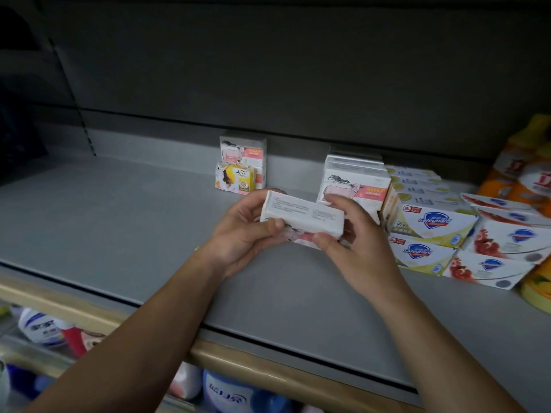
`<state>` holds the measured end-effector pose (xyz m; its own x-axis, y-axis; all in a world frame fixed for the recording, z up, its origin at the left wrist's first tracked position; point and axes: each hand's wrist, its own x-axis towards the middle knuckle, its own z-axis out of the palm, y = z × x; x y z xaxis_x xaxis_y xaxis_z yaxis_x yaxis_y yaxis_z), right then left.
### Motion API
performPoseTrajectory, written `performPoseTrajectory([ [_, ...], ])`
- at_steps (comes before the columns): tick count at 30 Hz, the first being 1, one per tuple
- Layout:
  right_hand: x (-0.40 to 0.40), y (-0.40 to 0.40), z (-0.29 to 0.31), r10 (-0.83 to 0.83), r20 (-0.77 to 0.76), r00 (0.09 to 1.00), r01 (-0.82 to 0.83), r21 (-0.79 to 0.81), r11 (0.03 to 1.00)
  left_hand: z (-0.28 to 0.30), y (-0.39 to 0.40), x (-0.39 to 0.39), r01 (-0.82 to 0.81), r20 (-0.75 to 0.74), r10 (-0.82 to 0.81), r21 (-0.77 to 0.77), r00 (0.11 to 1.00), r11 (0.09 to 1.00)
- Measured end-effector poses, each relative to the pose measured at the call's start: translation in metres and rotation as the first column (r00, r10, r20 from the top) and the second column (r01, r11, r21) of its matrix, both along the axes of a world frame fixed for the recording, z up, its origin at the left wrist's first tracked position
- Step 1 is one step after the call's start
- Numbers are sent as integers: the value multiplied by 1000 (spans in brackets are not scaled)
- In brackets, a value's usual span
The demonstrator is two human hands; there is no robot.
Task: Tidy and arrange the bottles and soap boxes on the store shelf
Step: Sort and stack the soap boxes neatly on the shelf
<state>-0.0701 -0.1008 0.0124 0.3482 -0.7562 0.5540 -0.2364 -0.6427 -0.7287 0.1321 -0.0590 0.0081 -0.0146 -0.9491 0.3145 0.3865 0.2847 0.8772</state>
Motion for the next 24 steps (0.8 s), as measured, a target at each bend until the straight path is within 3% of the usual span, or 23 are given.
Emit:
performPoseTrajectory([
  [8,1,3,0,-94,-118,988,78,-134,988,-1,0,-3,-123,102,126,-37,987,992],
  [16,19,12,-5,-274,-232,933,195,-313,930,-5,-1,-7,-92,160,92,-5,983,996],
  [21,18,15,0,-306,-272,913,199,-357,912,-3,-2,-4,-35,46,36,-16,998,999],
  [23,13,13,10,-335,-256,907,221,-387,895,-3,-6,-1,-209,115,203,43,973,977],
  [24,10,12,17,-348,-248,904,233,-397,888,-5,-9,1,-361,276,336,43,901,932],
])
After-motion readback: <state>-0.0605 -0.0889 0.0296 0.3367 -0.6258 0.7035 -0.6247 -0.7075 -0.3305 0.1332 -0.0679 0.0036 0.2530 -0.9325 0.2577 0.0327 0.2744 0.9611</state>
